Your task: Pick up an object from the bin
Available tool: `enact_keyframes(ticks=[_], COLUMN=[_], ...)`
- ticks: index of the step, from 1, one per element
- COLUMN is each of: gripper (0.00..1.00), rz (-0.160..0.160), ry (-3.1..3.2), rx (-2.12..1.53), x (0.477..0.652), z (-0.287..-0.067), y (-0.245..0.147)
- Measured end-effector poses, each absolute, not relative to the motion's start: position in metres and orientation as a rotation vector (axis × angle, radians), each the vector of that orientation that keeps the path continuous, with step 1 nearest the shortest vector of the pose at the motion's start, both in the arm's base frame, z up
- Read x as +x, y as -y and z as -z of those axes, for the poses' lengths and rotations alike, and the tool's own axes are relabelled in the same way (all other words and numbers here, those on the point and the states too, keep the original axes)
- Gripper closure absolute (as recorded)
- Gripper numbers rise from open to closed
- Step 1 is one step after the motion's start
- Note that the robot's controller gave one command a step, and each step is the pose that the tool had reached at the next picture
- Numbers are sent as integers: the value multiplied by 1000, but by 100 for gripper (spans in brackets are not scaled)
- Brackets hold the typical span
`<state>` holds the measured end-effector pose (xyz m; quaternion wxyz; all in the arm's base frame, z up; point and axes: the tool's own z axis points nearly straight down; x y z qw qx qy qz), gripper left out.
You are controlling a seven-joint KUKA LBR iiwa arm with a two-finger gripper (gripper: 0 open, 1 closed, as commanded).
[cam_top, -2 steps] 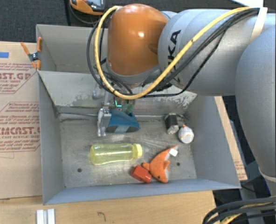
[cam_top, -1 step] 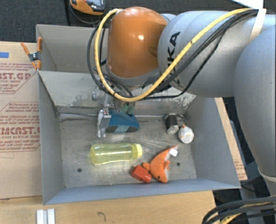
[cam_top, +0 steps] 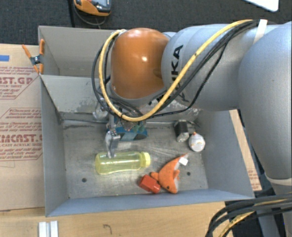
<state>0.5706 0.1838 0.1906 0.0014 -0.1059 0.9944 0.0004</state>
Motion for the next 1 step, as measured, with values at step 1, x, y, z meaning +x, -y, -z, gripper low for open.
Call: enact_keyframes(ticks=[1], gripper=[0], rz=[-5], ry=[-3077], rx=[-622], x=[552], z=[-165], y=[-151])
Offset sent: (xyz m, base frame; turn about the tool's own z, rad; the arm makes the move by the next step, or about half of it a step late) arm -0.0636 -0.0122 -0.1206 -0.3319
